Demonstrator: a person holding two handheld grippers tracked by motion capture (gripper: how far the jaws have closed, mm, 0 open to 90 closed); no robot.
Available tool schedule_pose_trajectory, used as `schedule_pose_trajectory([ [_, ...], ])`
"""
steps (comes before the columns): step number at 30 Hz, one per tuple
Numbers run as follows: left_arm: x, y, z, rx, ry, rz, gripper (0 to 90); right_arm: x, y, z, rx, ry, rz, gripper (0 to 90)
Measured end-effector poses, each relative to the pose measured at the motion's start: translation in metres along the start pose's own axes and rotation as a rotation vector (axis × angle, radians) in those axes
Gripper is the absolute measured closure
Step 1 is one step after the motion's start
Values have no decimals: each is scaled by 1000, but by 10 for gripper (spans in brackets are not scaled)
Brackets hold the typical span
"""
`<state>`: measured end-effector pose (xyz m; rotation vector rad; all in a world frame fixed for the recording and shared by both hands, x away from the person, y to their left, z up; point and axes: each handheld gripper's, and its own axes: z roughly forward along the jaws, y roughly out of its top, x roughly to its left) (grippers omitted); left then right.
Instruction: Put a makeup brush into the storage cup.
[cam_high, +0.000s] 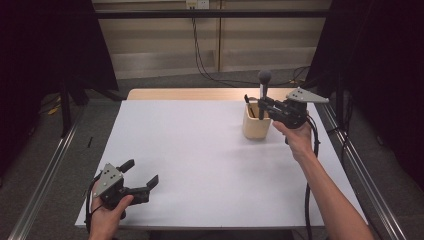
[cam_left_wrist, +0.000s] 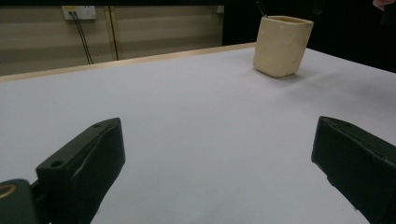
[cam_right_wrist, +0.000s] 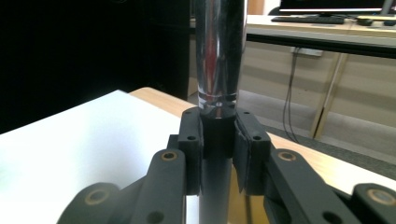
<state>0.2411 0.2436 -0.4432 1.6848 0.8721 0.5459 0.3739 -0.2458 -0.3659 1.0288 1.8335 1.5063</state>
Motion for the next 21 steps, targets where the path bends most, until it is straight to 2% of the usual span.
schedule_pose_trajectory([
  [6,1,0,0,5,8,18,26,-8,7,10,-1,-29,-1,751],
  [11,1,1,-2,-2,5,8,26,-11,10,18,3,-44,-3,751],
  [21,-1,1,-2,-2,-2,12,27,-20,0,27,27,-67,22,751],
])
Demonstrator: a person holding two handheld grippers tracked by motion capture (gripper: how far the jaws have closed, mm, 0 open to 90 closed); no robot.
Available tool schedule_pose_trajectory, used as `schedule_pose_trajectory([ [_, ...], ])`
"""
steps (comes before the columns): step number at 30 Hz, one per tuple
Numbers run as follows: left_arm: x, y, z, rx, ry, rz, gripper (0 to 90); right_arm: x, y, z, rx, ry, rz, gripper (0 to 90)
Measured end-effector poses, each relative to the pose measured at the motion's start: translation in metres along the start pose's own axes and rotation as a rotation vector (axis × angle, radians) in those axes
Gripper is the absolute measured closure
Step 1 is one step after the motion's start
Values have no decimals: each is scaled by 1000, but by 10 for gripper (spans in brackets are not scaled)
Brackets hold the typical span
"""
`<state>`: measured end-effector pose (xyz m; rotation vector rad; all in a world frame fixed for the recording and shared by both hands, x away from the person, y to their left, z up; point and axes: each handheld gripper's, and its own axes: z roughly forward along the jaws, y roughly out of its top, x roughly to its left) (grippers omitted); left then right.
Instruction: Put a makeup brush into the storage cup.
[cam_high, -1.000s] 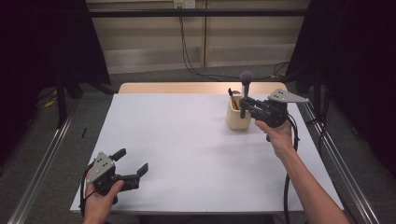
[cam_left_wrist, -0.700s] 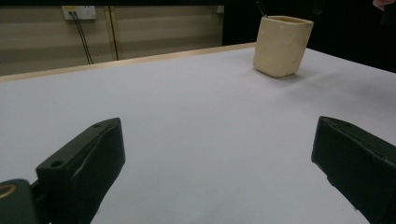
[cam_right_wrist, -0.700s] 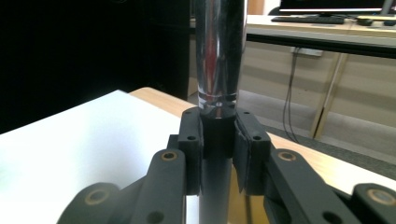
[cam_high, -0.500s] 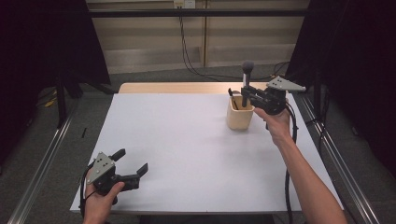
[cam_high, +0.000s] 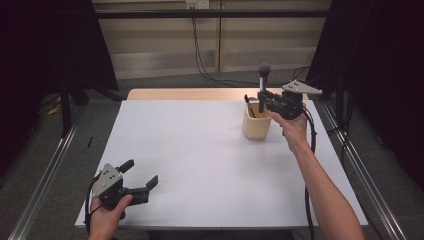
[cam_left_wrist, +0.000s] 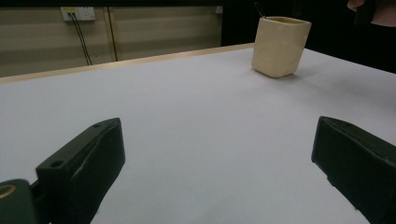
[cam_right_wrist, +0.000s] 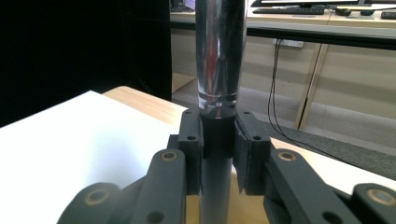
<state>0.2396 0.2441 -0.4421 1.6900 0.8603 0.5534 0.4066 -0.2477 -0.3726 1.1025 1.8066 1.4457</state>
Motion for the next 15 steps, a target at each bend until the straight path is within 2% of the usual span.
schedule_pose_trajectory([
  [15,-2,1,-2,-7,14,3,26,-5,-13,3,29,-4,11,751],
])
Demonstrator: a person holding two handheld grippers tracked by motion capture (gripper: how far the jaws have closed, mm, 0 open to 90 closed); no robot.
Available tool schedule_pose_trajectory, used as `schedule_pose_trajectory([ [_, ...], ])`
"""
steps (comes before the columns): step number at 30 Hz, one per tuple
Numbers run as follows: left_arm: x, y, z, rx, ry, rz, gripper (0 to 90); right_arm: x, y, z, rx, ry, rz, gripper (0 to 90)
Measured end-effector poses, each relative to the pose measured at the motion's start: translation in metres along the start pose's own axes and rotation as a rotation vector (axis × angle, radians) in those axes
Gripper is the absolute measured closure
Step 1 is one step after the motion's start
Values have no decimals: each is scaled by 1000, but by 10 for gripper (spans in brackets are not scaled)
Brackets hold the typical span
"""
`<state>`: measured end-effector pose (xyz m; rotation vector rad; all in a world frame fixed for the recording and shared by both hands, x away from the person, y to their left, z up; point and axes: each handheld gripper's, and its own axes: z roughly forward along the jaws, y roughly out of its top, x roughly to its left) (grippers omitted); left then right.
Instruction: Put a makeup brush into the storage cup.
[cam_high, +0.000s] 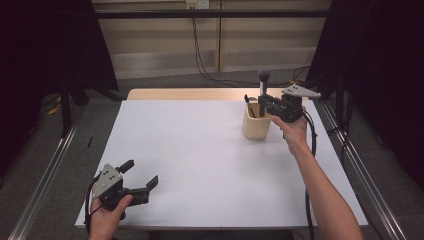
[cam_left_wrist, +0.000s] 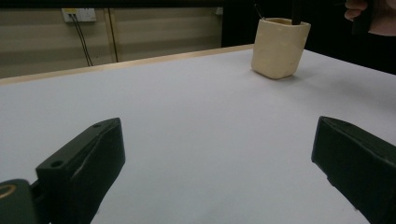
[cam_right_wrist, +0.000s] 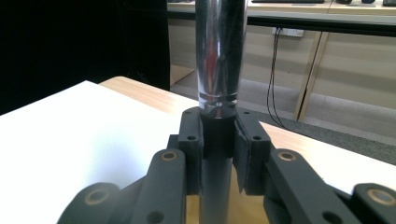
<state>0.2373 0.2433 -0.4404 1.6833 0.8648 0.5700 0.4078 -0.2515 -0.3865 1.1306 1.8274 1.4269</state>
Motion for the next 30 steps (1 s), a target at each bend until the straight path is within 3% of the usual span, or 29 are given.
schedule_pose_trajectory([
  [22,0,0,1,0,-15,-7,27,-4,-20,5,27,-7,12,751],
  [30,1,0,1,3,-4,16,27,-5,-25,8,50,-9,13,750],
])
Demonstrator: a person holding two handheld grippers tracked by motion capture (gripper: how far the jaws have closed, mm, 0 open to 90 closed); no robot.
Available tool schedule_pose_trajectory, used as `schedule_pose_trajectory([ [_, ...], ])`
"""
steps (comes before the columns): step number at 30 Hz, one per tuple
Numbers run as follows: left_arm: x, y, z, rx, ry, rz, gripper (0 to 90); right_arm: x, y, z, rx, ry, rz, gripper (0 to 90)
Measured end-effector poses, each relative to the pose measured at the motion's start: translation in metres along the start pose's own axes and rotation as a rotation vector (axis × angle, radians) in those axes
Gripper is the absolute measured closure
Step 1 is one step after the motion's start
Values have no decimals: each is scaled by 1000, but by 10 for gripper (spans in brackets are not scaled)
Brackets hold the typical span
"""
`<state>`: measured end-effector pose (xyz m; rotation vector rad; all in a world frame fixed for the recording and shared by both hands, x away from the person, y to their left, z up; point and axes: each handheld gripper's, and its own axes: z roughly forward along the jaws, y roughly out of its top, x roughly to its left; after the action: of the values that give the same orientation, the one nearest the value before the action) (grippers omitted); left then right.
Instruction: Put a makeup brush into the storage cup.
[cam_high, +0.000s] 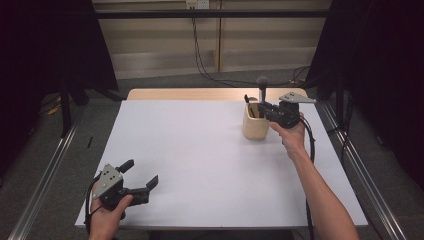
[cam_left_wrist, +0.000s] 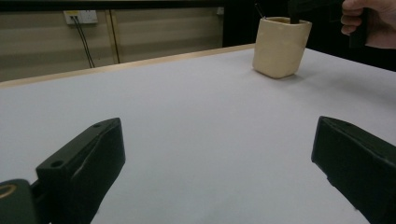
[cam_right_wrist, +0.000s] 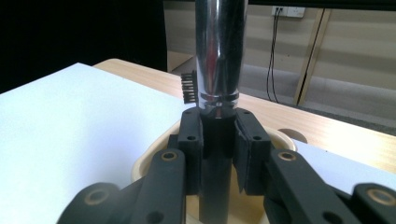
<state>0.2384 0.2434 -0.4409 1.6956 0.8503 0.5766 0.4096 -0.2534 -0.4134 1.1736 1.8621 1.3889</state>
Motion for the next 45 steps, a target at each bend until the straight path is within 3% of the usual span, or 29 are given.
schedule_pose_trajectory([
  [7,1,0,0,-2,-2,1,27,0,-6,3,39,15,4,750],
  [12,1,1,1,-2,9,6,27,-2,-7,2,39,13,8,749],
  [15,3,3,4,-14,15,-9,29,-2,-7,3,47,10,11,742],
  [27,6,2,3,-18,15,-23,29,-3,-7,-3,1,20,37,647],
  [30,6,2,4,-18,10,-35,29,-1,-7,-6,-8,30,33,594],
  [33,6,4,5,-18,5,-33,29,0,-7,-7,-11,25,38,471],
  [45,6,5,8,-20,6,-47,29,3,-8,-12,-7,42,27,167],
])
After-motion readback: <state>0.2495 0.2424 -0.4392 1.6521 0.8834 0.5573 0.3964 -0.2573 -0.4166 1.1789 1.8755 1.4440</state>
